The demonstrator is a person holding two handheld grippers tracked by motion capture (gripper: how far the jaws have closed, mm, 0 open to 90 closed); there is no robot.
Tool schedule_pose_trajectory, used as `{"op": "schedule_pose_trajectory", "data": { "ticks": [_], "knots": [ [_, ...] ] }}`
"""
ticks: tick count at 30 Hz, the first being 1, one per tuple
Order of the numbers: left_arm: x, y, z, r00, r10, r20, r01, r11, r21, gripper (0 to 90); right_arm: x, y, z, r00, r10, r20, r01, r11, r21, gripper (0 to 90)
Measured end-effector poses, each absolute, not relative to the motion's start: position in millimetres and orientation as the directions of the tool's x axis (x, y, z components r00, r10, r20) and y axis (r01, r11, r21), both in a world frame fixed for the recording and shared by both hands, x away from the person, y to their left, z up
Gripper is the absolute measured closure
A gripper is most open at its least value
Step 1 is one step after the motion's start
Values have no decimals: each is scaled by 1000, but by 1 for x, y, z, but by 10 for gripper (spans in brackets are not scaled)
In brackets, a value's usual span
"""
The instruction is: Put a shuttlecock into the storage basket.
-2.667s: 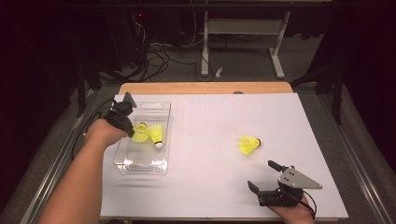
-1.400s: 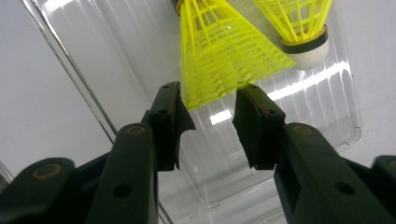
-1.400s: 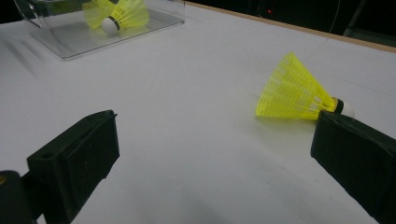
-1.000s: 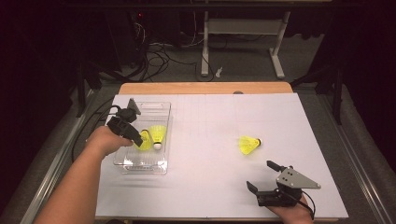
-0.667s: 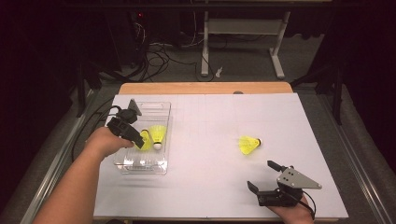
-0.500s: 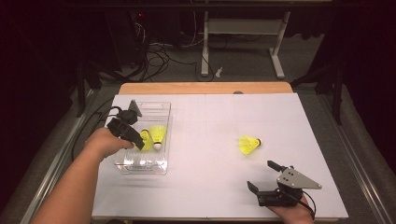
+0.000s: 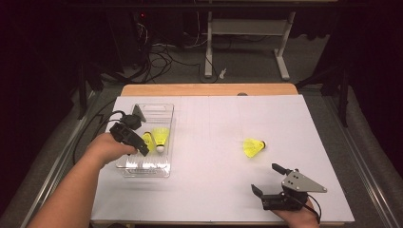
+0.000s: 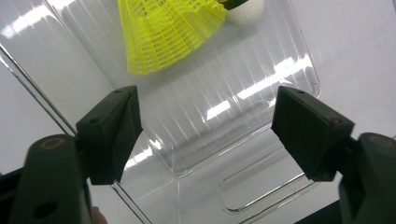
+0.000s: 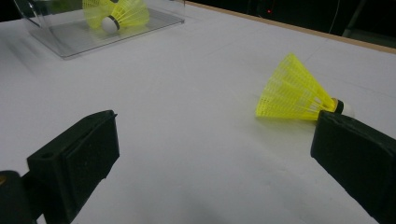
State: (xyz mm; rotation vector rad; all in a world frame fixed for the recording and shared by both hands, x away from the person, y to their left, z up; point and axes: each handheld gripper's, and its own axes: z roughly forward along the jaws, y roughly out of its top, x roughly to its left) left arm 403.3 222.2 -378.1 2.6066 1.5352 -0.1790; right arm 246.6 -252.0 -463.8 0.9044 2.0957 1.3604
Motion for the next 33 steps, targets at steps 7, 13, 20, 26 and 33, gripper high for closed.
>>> {"op": "schedule_pose_trajectory", "data": {
  "ticks": [7,13,20,26,33],
  "knots": [
    [401,220,-378,497,848,-187,866,-498,43,149,247,-252,-464,-666,745,-38,272,289,918,19],
    [401,218,-378,501,843,-195,863,-505,33,11,247,-251,-464,-666,745,-40,268,288,919,16],
    [396,212,-374,521,830,-200,851,-525,38,2,247,-251,-464,-666,744,-44,266,292,919,11],
    [393,204,-371,539,816,-209,838,-544,40,5,247,-251,-464,-665,746,-44,268,293,918,10],
    [390,192,-368,560,801,-213,824,-565,42,7,247,-251,-464,-665,746,-46,268,295,917,10]
  ]
}}
